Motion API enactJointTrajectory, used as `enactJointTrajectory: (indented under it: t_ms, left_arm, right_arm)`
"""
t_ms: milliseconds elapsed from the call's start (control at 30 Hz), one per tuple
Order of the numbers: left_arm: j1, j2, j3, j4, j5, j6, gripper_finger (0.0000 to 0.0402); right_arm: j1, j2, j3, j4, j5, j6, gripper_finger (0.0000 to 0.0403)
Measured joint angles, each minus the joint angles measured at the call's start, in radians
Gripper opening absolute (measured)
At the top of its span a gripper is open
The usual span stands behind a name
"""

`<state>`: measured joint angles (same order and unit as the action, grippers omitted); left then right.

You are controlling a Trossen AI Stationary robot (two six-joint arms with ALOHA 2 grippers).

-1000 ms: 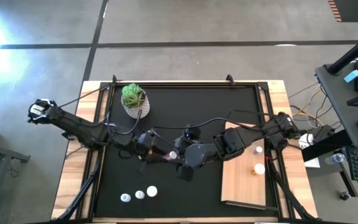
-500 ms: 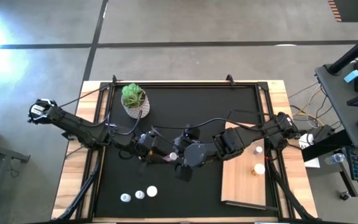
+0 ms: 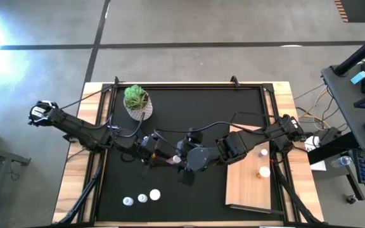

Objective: Pick and place medicine bottles onto shelf by color
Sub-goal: Put the right pink tablet bottle on the shelf

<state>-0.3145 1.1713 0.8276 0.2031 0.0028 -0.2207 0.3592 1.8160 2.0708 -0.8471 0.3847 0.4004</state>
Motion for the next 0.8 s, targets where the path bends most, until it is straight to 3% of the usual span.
enactJointTrajectory:
  t_ms: [567, 800]
  left_arm:
    - [0.0, -0.001, -0.001, 0.006, -0.011, 0.0, 0.0073]
    - [0.0, -0.001, -0.001, 0.007, -0.008, -0.005, 0.0073]
  right_arm:
    - [0.0, 0.0, 0.0, -0.007, -0.029, 0.012, 0.0138]
    - [0.0, 0.0, 0.0, -0.007, -0.035, 0.032, 0.0096]
